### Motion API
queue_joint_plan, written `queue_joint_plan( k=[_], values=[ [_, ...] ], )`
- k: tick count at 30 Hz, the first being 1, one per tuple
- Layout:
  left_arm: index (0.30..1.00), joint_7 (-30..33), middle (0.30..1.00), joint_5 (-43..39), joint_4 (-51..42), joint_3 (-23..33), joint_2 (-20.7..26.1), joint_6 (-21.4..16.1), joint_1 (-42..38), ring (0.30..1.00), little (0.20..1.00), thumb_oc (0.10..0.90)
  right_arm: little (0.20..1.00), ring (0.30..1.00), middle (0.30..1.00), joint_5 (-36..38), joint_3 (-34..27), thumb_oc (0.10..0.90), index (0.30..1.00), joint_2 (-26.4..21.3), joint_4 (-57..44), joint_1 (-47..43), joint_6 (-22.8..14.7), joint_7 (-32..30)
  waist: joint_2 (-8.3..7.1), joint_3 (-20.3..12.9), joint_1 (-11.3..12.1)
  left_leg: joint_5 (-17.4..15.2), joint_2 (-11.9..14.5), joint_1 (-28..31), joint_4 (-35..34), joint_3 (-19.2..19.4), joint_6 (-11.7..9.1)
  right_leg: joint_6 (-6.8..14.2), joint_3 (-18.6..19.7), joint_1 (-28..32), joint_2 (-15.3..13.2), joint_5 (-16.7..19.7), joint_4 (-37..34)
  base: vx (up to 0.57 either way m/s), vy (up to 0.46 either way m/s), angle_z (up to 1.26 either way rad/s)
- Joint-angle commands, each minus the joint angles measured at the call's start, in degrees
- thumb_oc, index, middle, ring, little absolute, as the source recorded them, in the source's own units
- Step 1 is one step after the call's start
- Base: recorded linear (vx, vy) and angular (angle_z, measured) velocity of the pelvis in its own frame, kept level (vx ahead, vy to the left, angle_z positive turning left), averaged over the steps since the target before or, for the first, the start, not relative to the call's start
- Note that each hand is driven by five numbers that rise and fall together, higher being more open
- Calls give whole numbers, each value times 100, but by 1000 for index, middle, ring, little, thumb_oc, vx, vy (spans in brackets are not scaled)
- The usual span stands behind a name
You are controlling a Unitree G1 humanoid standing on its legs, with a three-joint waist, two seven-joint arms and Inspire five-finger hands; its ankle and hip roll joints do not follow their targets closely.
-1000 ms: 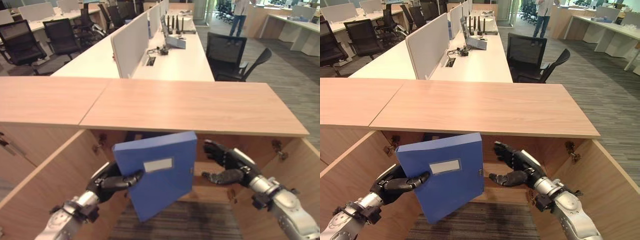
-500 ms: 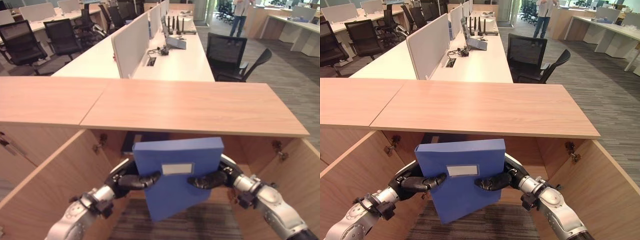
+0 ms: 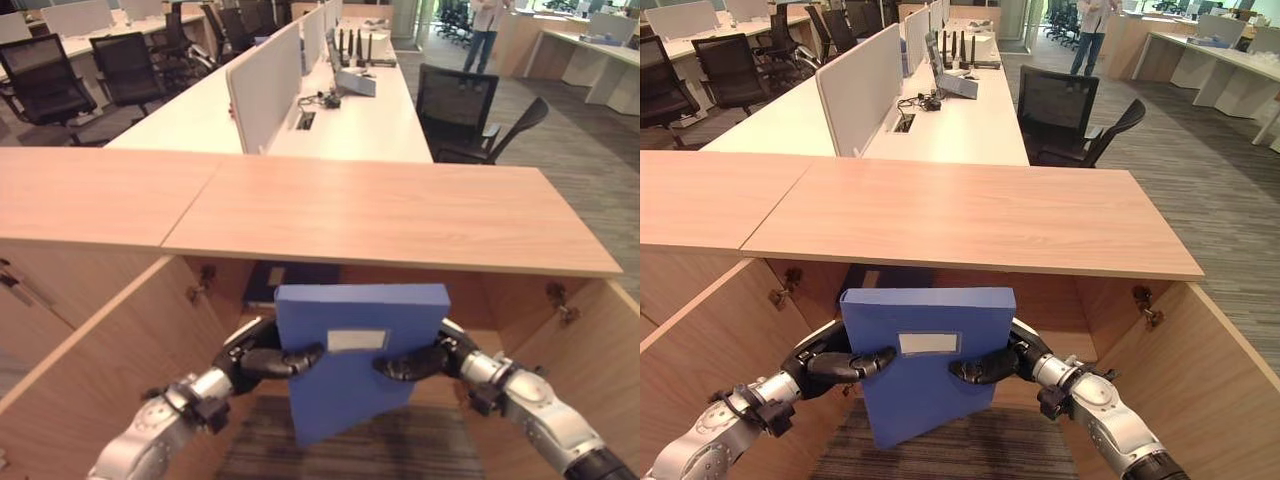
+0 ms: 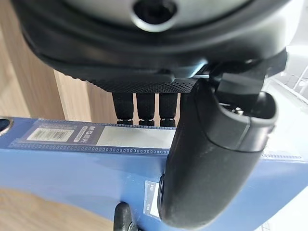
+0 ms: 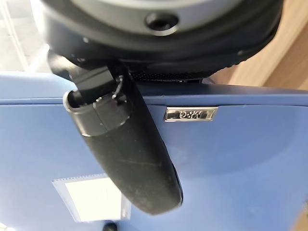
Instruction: Put the empty folder in the office cabinet
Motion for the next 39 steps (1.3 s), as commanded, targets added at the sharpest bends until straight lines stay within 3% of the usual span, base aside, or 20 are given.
queue_joint_plan(
  k=[1,2,3,4,6,11,14,16,17,18,19,20,22,23,24,26,29,30,34,39],
  values=[
    [545,-779,545,-469,-1084,-694,-552,-656,-1113,545,545,563,300,300,300,586,670,400,300,1018,-234,-654,-285,269,-239,-265,51,-260,57,26,-34,-603,-298,367,47,73,-158,-82,41,0,0,0],
    [575,-737,575,-391,-975,-610,-558,-621,-945,575,575,584,300,300,300,779,681,400,300,1201,-105,-362,-222,242,-225,-254,32,-262,55,34,-34,-592,-301,364,49,78,-160,-80,41,0,0,0],
    [832,-724,832,-342,-938,-562,-539,-607,-858,832,832,755,300,300,300,822,670,400,300,1236,-67,-235,-191,235,-219,-259,22,-262,58,38,-34,-589,-304,364,52,81,-160,-83,41,0,0,0],
    [900,-680,900,-208,-853,-476,-510,-592,-683,900,900,800,300,300,300,993,706,400,300,1325,63,-53,-98,238,-206,-252,15,-260,61,41,-34,-578,-311,363,47,82,-160,-85,41,0,0,0],
    [900,-580,900,17,-699,-402,-460,-599,-514,900,900,800,300,300,300,1121,702,400,300,1374,159,144,-28,236,-198,-246,13,-258,63,42,-34,-582,-321,365,54,84,-159,-89,41,7,-19,0],
    [900,-83,900,1006,359,-294,-531,-292,77,900,900,800,300,300,300,1659,-40,400,300,1802,822,721,91,-229,-149,-123,-18,-177,138,-29,-34,-589,-397,342,17,49,-106,-64,41,20,-92,1],
    [900,251,900,1269,2126,-234,-1313,-201,254,900,900,800,300,300,300,2107,-651,400,300,2098,1650,841,77,-531,-77,-2,-121,-52,339,-176,-34,-629,-521,249,15,-119,44,-131,134,-3,-173,2],
    [900,312,900,1313,2434,-209,-1468,-191,236,900,900,800,300,300,300,2159,-753,400,300,2128,1814,820,73,-590,-49,24,-140,-32,388,-185,-34,-632,-542,222,30,-147,82,-169,157,-23,-116,-1],
    [900,468,900,996,3547,71,-2061,-139,251,900,900,800,300,300,300,2180,-992,400,300,2169,2337,728,43,-700,-42,146,-148,-12,508,-297,278,-609,-585,97,70,-217,161,-326,302,-74,-142,1],
    [900,455,900,778,4008,263,-2305,-133,183,900,900,800,300,300,300,2178,-1083,400,300,2158,2480,666,13,-737,-62,219,-135,-94,522,-475,654,-633,-597,45,80,-224,167,-375,341,-123,-206,3],
    [900,651,900,558,4801,649,-2731,-182,-14,900,900,800,300,300,300,2291,-1385,400,300,2198,2798,512,-85,-858,-131,357,-75,-143,492,-828,1242,-688,-582,-38,71,-213,137,-438,378,-84,-122,12],
    [900,739,900,481,5126,780,-2856,-237,-132,900,900,800,300,300,300,2336,-1508,400,300,2207,2952,397,-135,-905,-141,400,-71,-125,460,-999,1435,-691,-582,-55,32,-203,119,-471,380,-17,-83,10],
    [900,879,900,444,5839,1104,-3042,-302,-253,900,900,800,300,300,300,2513,-1933,400,300,2245,3401,79,-282,-1110,-148,403,14,15,275,-1518,1441,-737,-498,-44,10,-133,106,-516,299,128,28,7],
    [900,963,900,502,6619,1414,-3123,-335,-286,900,900,800,300,300,300,2641,-2189,400,300,2244,3667,-228,-443,-1250,-62,402,148,339,137,-1912,1180,-835,-509,-8,115,-55,181,-555,214,188,105,-7],
    [900,982,900,543,6783,1468,-3141,-331,-282,900,900,800,300,300,300,2696,-2234,400,300,2265,3711,-316,-461,-1281,-10,377,163,378,146,-1860,1052,-852,-507,-1,178,-57,208,-595,225,250,170,-25],
    [900,1022,900,886,7336,1559,-3162,-329,-262,900,900,800,300,300,300,2861,-2336,400,300,2341,3690,-413,-562,-1323,80,280,154,408,170,-1614,720,-779,-475,14,309,28,222,-649,185,207,187,-81],
    [900,1367,900,2602,8443,1224,-3285,-318,-448,900,900,800,300,300,300,3155,-2154,400,300,2627,3653,-569,-601,-1404,136,262,73,296,105,-1318,523,-615,-364,66,542,12,96,-593,131,142,263,-72],
    [900,1480,900,3196,8622,1120,-3364,-313,-465,900,900,800,300,300,300,3254,-2055,400,300,2748,3594,-570,-611,-1411,135,285,47,194,58,-1291,539,-536,-284,115,645,-53,24,-539,123,78,277,-46],
    [900,1756,900,3505,8620,1061,-3400,-325,-471,900,900,800,300,300,300,3609,-2055,400,300,2934,3202,-647,-798,-1495,136,393,67,-19,-69,-1345,549,-402,-107,295,817,-341,-175,-411,181,-23,237,-41],
    [900,2157,900,3643,8197,679,-3275,-417,-836,900,900,800,300,300,300,4014,-2177,400,300,3052,2479,-1487,-1559,-1946,87,953,133,-78,-215,-2051,733,-332,19,413,916,-1204,-417,-137,403,-179,138,-14]
  ],
)
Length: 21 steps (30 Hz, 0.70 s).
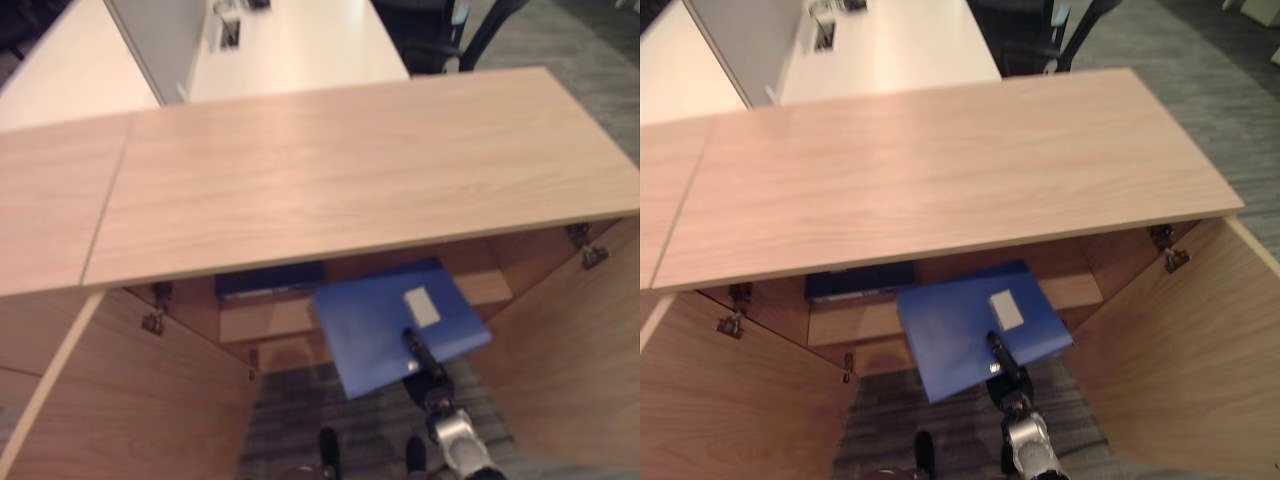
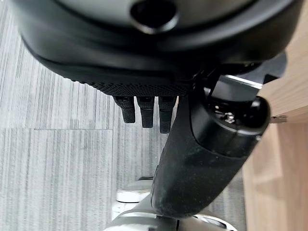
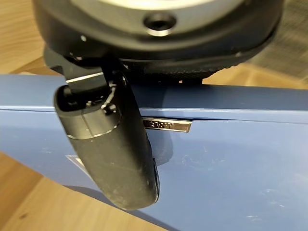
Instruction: Put the empty folder in the office cabinet
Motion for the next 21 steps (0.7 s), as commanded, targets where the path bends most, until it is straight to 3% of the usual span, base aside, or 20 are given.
queue_joint_plan(
  k=[1,2,5,13,21],
  values=[
    [900,228,900,200,185,-311,-128,-42,65,900,900,800,300,300,300,333,-145,400,300,-331,-981,-745,-899,-128,102,199,58,-217,296,-365,368,-275,-342,25,-194,266,354,-166,-58,-254,23,11],
    [900,322,900,123,-20,-440,-91,-79,13,900,900,800,300,300,300,316,-128,400,300,-356,-1098,-1093,-1145,-338,98,362,99,-174,278,-595,433,-289,-353,7,-217,50,342,-115,-16,-180,-4,10],
    [900,391,900,79,-176,-551,-65,-101,-47,900,900,800,300,300,300,296,-199,400,300,-385,-1213,-1486,-1330,-526,93,502,160,-142,264,-852,517,-311,-358,-2,-246,-170,329,-69,33,-98,-13,6],
    [900,555,900,11,-675,-877,148,-155,26,900,900,800,300,300,300,220,-780,400,300,-797,-1624,-2700,-2254,-1115,177,1063,342,-153,217,-1667,865,-438,-348,-8,-322,-909,260,-169,461,-79,-26,3],
    [900,637,900,-15,-1251,-1024,496,-243,189,900,900,800,300,300,300,113,-937,400,300,-1574,-1662,-3649,-2527,-1376,242,1262,546,-80,258,-2248,1019,-610,-380,-51,-424,-1482,240,-308,815,-47,-49,6]
  ],
)
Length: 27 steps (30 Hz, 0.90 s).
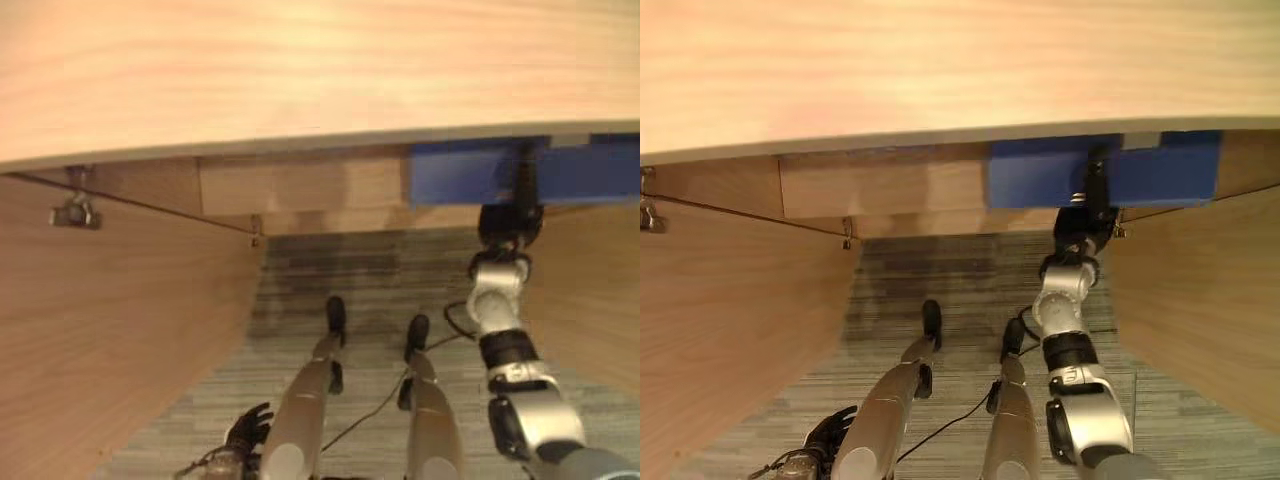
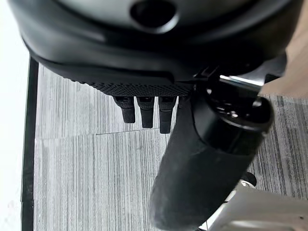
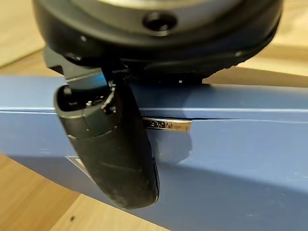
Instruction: Put the empty folder in the office cabinet
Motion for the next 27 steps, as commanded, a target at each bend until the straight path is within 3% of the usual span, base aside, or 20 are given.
queue_joint_plan(
  k=[1,6,11,12,14,27],
  values=[
    [900,173,900,13,-55,-192,445,-6,587,900,900,800,300,300,300,-243,-203,400,300,-456,-896,-438,-620,229,8,-470,70,-325,25,-457,477,-344,-341,-24,-245,51,51,-497,542,-6,-39,10],
    [900,208,900,-161,-516,-271,823,-6,794,900,900,800,300,300,300,-193,-145,400,300,-977,-508,-1352,-808,-128,112,-386,241,-281,-31,-626,459,-444,-355,-18,-289,-127,36,-553,648,-16,-18,11],
    [900,194,900,-328,-988,-452,1044,38,922,900,900,800,300,300,300,-312,203,400,300,-1205,15,-2004,-425,-454,183,-302,360,-228,-56,-810,455,-505,-351,-46,-323,-350,21,-571,746,-7,-18,6],
    [900,182,900,-372,-1125,-493,1086,27,952,900,900,800,300,300,300,-310,266,400,300,-1235,55,-2090,-390,-461,172,-324,366,-375,-77,-784,436,-581,-387,-18,-263,-334,27,-691,757,69,-44,7],
    [900,132,900,-515,-1734,-618,1266,66,1147,900,900,800,300,300,300,-319,400,400,300,-1306,211,-2362,-292,-564,208,-238,404,-347,-93,-899,437,-611,-393,-26,-292,-438,21,-697,776,12,-39,18],
    [900,190,900,-607,-2575,-980,1612,275,1231,900,900,800,300,300,300,-500,446,400,300,-1002,-123,-2715,-473,-1092,424,19,444,-442,-168,-1458,829,-675,-365,-105,-197,-1099,-1,-889,1370,-41,-3,3]
  ],
)
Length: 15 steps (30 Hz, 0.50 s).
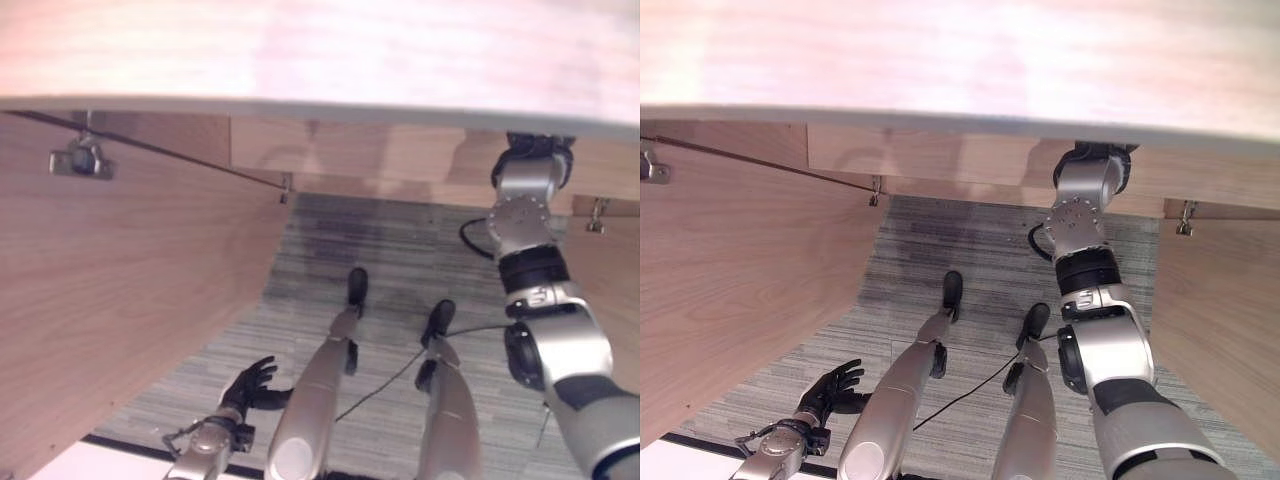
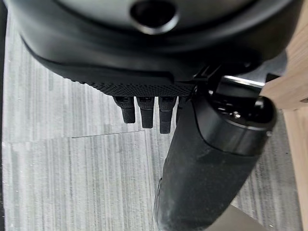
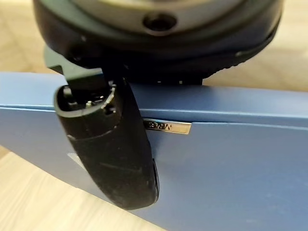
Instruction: Put the empty folder in the office cabinet
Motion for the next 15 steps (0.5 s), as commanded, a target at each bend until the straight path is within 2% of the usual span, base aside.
queue_joint_plan(
  k=[1,11,15],
  values=[
    [900,124,900,-137,-165,-182,406,109,793,900,900,800,300,300,300,-608,11,400,300,-575,-901,-629,-576,21,228,-109,-15,-584,-98,-682,682,-349,-303,-99,18,20,145,-315,189,-50,2,-3],
    [900,239,900,-218,-201,-436,334,127,621,900,900,800,300,300,300,-958,-228,400,300,-367,-1393,-664,-902,-413,403,-120,22,-592,-124,-969,881,-334,-272,-111,135,-338,103,-432,563,-25,4,0],
    [900,242,900,-231,-41,-471,298,108,551,900,900,800,300,300,300,-1198,-240,400,300,-526,-1556,-792,-935,-579,473,-136,37,-730,-101,-1353,1338,-294,-234,-137,193,-721,45,-549,1036,-31,-3,2]
  ],
)
